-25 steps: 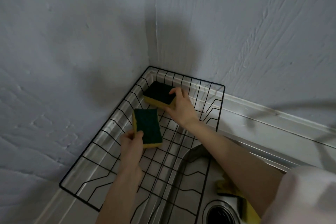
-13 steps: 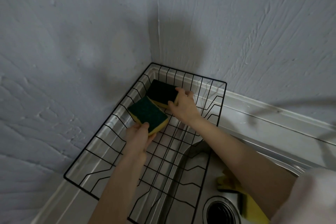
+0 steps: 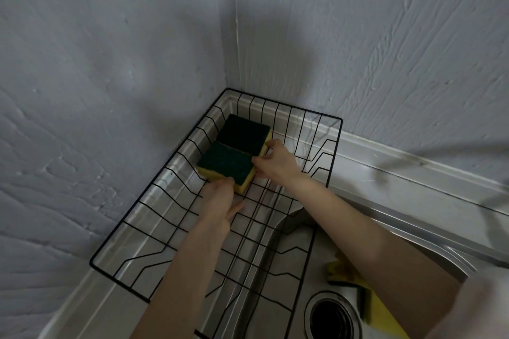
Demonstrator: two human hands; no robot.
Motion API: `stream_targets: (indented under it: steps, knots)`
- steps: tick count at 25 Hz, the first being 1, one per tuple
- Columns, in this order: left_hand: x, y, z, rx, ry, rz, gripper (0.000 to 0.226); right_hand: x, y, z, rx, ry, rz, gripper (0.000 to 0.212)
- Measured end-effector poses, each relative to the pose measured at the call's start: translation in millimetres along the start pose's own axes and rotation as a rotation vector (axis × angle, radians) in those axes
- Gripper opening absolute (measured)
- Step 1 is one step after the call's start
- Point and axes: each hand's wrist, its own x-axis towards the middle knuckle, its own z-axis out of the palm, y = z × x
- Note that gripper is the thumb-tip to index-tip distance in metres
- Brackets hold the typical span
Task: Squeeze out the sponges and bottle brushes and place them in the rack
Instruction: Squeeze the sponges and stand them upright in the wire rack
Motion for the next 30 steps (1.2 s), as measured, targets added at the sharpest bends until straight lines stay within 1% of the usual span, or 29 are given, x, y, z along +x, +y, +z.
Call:
stream_targets:
  steps: [3, 5, 7, 9, 11, 13, 16, 18, 20, 22, 24, 28, 30]
  knots:
    - [4, -3, 0, 0.008, 0.014, 0.016, 0.013, 1, 4, 1, -0.022, 0.017, -0.021, 0.052]
    - [6, -4, -1, 0.031, 0.018, 0.026, 0.009, 1, 4, 1, -0.007, -0.005, -0.014, 0.053]
    - [7, -5, -3, 0.077, 0.002, 0.040, 0.017, -2, 2, 0, -0.010, -0.028, -0.005, 0.055]
    - [4, -4, -5, 0.115, -0.018, 0.056, 0.026, -8, -2, -4, -0.078, -0.046, -0.024, 0.056]
    - [-2, -4, -7, 0.154, -0.033, 0.073, 0.029, -19, -7, -11, -0.159, -0.065, -0.057, 0.057]
    - [-11, -4, -8, 0.254, -0.069, 0.126, 0.032, -33, -13, -20, -0.197, -0.058, -0.111, 0.052]
    - [-34, -5, -9, 0.453, -0.121, 0.281, 0.044, -64, -17, -36, -0.197, 0.046, -0.250, 0.041]
    - [-51, -4, -6, 0.548, -0.142, 0.392, 0.044, -85, -18, -49, -0.243, 0.108, -0.335, 0.043]
    - [-68, -3, 0, 0.608, -0.182, 0.509, 0.042, -104, -15, -62, -0.330, 0.159, -0.375, 0.047]
    - [-85, -6, 8, 0.660, -0.212, 0.612, 0.042, -122, -6, -76, -0.368, 0.217, -0.360, 0.048]
    - [-100, -10, 17, 0.690, -0.240, 0.688, 0.041, -137, 7, -89, -0.355, 0.280, -0.324, 0.048]
    - [-128, -32, 36, 0.767, -0.363, 0.806, 0.038, -172, 42, -113, -0.289, 0.391, -0.256, 0.046]
    - [-137, -47, 45, 0.806, -0.427, 0.820, 0.037, -186, 62, -123, -0.264, 0.419, -0.219, 0.045]
